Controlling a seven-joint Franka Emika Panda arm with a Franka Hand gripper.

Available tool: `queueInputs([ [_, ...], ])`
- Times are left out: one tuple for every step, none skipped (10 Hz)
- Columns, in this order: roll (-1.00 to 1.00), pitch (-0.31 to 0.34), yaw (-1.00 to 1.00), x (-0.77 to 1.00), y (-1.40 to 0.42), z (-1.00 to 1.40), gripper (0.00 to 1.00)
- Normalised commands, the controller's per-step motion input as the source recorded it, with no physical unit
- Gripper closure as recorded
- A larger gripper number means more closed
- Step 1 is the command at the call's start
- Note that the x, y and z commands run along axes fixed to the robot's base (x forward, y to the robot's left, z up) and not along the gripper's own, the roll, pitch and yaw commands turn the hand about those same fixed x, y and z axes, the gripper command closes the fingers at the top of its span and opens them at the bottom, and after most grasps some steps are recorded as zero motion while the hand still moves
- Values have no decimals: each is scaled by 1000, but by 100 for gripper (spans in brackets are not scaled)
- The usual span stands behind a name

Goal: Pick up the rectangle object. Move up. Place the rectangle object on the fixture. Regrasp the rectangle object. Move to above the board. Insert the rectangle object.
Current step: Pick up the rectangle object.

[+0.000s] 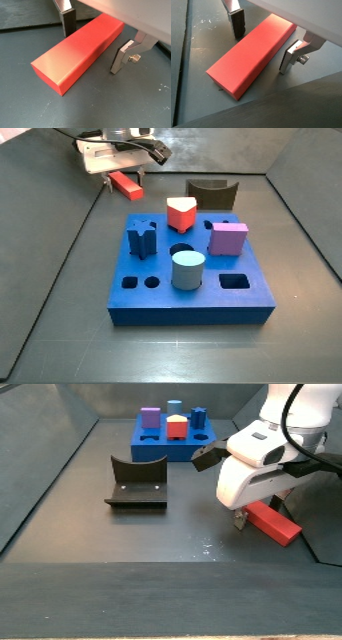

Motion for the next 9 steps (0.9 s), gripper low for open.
queueInputs([
  [0,0,0,0,0,0,0],
  [0,0,0,0,0,0,100],
  [0,0,0,0,0,0,100],
  [0,0,0,0,0,0,100],
  [0,0,0,0,0,0,100],
  [0,0,0,0,0,0,100],
  [0,0,0,0,0,0,100],
  [0,0,0,0,0,0,100],
  [0,0,0,0,0,0,100],
])
